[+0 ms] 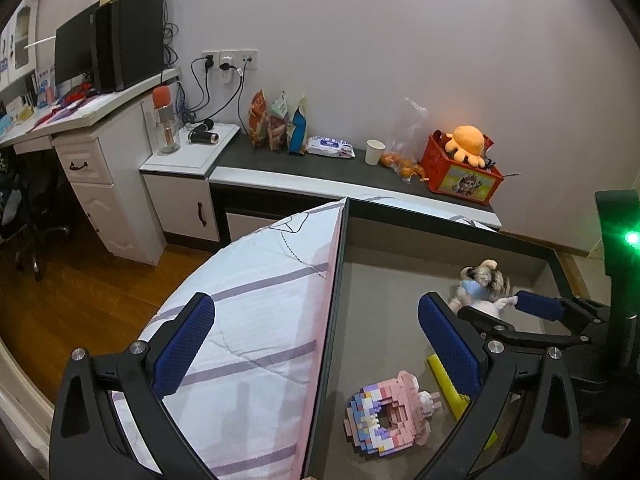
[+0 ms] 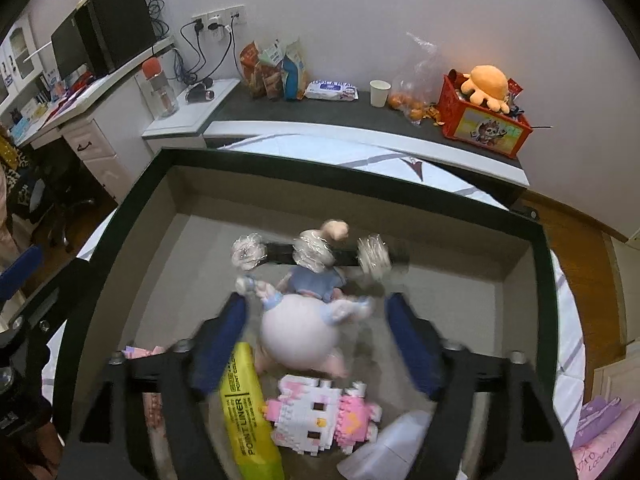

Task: Organize rigid objects
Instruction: 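Carry the pig figure into the box and open the right gripper, then withdraw the right gripper from the box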

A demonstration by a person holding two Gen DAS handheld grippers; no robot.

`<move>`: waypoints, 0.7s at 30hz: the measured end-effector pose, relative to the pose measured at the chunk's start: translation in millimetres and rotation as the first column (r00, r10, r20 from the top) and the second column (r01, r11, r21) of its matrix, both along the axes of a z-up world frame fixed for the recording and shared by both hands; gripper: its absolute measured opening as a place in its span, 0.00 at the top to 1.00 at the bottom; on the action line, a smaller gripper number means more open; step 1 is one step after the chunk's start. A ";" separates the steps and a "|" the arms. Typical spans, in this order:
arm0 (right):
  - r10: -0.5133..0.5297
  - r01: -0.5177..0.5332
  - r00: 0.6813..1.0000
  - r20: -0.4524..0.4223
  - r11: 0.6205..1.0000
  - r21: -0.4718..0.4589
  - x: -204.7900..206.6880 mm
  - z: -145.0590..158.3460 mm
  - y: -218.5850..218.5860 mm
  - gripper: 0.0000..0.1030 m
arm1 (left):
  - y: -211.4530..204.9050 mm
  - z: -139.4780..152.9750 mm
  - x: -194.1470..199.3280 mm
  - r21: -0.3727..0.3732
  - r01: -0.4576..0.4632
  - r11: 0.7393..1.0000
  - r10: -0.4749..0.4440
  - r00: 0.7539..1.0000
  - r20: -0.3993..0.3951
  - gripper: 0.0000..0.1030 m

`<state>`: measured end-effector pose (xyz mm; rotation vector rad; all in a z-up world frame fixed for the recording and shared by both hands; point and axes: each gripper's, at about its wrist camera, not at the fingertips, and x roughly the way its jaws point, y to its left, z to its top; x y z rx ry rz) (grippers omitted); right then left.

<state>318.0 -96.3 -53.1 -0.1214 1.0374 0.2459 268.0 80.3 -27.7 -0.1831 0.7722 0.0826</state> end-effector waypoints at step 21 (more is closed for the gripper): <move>-0.022 0.011 0.990 0.137 0.996 0.086 -121.2 60.4 -29.4 0.21 | -32.6 53.5 -118.1 0.046 0.023 0.999 -0.028 0.995 0.096 0.00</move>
